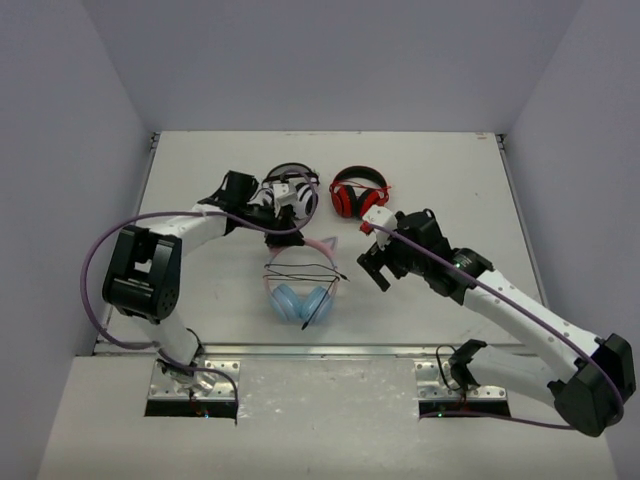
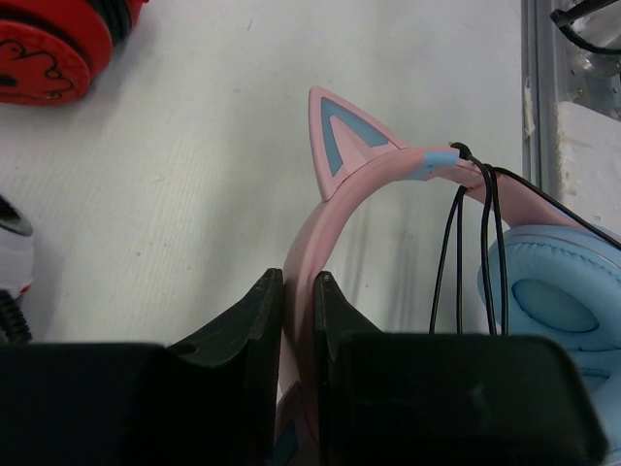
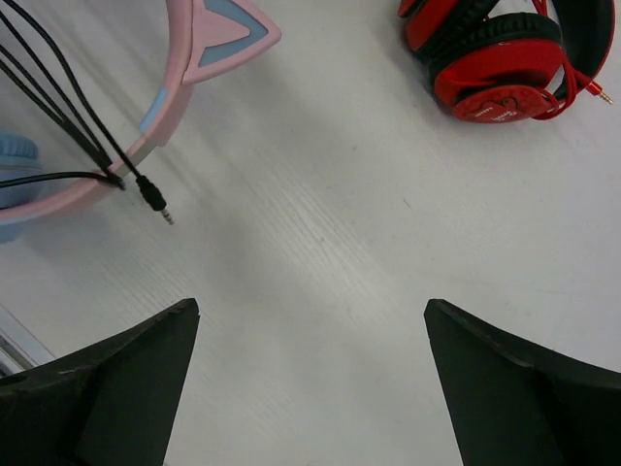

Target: Wrap the headphones

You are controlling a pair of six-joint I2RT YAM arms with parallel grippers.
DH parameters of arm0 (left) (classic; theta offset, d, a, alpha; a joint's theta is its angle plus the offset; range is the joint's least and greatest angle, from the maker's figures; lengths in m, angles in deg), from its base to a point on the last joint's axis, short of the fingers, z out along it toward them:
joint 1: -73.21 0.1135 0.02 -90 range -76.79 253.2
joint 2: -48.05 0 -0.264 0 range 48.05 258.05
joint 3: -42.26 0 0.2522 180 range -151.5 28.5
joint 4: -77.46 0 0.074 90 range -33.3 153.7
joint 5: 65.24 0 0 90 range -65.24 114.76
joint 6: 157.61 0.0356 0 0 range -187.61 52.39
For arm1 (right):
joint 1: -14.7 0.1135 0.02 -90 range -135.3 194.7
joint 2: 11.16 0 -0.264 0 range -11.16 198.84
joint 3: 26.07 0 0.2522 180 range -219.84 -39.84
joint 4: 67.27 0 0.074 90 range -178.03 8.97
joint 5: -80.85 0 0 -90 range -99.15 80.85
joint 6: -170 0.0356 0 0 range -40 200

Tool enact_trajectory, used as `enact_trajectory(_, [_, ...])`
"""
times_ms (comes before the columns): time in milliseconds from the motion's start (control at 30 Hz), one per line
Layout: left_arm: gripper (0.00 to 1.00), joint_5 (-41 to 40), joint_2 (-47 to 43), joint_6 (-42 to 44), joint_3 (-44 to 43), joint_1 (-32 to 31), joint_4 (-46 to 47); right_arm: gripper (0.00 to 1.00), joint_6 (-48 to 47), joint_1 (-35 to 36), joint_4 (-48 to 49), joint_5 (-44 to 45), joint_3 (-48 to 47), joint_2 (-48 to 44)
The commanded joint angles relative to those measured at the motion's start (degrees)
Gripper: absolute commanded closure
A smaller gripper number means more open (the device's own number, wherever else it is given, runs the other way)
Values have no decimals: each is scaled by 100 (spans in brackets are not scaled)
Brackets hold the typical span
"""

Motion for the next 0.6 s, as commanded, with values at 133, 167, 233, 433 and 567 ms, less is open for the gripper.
enact_trajectory(133, [99, 978, 752, 835, -731, 670, -805, 1, 1264, -38, -9, -178, 310, -741])
enact_trajectory(167, [99, 969, 892, 975, -820, 705, -1093, 1, 1299, -29, -9, -143, 347, -803])
enact_trajectory(233, [99, 803, 990, 1107, -943, 723, -1288, 1, 1378, -29, -88, 24, 286, -900])
enact_trajectory(433, [99, 670, 1823, 1625, -1549, 776, -2158, 1, 1457, -29, -141, -99, 259, -1295])
enact_trajectory(567, [99, 600, 2079, 1689, -1673, 811, -2274, 1, 1501, -29, -106, -187, 277, -1454])
